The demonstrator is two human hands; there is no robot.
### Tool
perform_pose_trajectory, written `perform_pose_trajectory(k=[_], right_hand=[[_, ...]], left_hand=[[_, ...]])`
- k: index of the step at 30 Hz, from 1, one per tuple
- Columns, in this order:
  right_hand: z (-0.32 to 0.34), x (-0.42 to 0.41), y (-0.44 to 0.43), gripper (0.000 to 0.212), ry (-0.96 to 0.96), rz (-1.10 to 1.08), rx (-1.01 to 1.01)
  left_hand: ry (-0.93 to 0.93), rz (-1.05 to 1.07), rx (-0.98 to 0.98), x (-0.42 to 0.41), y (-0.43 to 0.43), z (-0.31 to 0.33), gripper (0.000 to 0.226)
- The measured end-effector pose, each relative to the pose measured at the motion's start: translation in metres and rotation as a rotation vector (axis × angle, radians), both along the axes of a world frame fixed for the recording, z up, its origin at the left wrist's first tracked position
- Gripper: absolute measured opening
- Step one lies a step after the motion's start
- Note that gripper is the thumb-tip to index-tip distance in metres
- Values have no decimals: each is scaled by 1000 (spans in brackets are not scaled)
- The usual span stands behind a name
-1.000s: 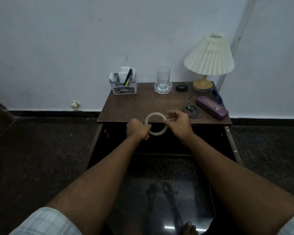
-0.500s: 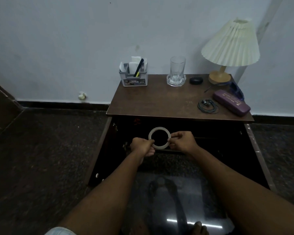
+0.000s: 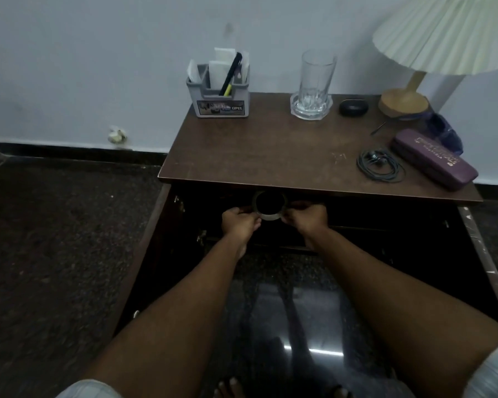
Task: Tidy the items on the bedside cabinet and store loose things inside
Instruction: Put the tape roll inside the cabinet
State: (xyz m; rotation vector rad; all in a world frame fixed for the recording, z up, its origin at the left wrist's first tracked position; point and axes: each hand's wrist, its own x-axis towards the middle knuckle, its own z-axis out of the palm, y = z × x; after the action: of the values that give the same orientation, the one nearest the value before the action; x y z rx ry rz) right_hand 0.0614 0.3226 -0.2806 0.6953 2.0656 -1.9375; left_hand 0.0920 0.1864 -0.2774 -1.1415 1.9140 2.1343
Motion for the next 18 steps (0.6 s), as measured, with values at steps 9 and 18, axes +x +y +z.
perform_pose_trajectory(k=[9, 18], right_hand=[[-22, -34, -9, 53, -192, 251, 224], [-14, -45, -14, 50, -119, 295, 126]], left_hand=[[-101, -93, -24, -23, 5, -15, 19], [-118, -27, -162, -43, 10, -20, 40]])
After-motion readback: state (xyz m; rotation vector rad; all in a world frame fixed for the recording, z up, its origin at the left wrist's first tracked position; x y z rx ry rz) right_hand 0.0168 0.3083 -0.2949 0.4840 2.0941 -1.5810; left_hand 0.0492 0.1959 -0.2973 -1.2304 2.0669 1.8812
